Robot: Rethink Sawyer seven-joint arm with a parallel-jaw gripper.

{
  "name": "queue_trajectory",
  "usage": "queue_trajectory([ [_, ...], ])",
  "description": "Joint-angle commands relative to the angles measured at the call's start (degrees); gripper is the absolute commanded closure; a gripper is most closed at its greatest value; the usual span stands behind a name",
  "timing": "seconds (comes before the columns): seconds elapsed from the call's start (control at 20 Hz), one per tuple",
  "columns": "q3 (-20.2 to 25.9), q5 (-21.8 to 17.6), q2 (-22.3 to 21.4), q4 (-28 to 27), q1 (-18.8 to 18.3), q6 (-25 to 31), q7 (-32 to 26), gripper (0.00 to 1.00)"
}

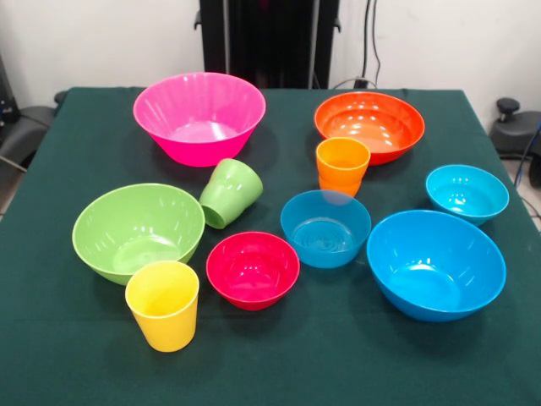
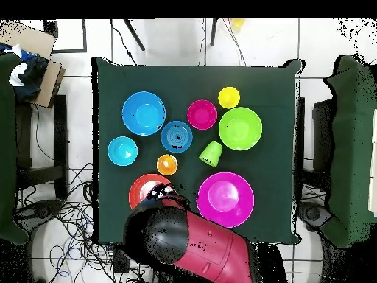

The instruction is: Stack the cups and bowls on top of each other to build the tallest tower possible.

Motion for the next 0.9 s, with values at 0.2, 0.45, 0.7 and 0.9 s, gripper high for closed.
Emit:
queue_trajectory([
  [0.2,7.24,-5.81,1.0,5.6,-1.31,-0.84,-4.53,0.0],
  [0.45,7.23,-6.65,0.23,6.07,-1.27,-1.45,-4.17,0.0],
  [0.7,7.75,-7.23,-0.12,6.26,-1.72,-1.63,-3.66,0.0],
  [0.9,8.36,-7.53,-0.34,6.6,-2.11,-1.97,-3.11,0.0],
])
